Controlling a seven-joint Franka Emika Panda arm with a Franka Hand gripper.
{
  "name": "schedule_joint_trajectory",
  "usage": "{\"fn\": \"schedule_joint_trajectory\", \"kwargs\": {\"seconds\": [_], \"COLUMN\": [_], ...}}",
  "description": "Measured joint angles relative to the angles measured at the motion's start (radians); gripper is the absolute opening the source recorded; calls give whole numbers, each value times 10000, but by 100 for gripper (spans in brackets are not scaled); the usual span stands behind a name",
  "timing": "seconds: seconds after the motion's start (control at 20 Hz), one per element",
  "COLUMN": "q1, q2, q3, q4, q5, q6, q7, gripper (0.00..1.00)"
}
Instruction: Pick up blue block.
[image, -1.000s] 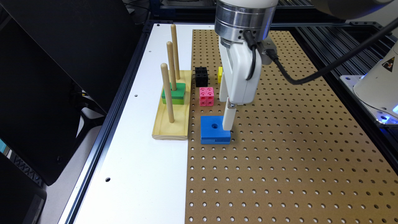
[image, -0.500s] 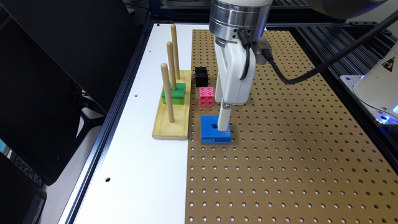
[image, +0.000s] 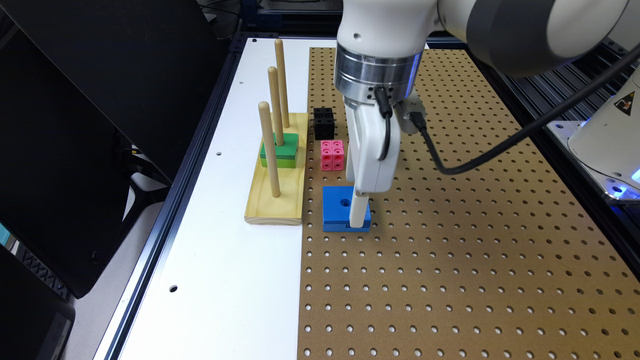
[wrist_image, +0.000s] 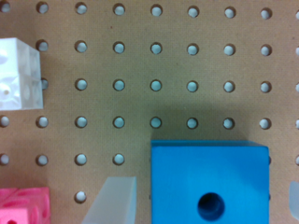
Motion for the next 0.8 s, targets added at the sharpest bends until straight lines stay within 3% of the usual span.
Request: {"fn": "schedule_joint_trajectory", "kwargs": {"seconds": [0.8], "q1": [0], "q2": [82], "q3": [-32], "q4": [238], "q5": [-5], "q6": [-1], "q7": [0], "gripper": [100]}}
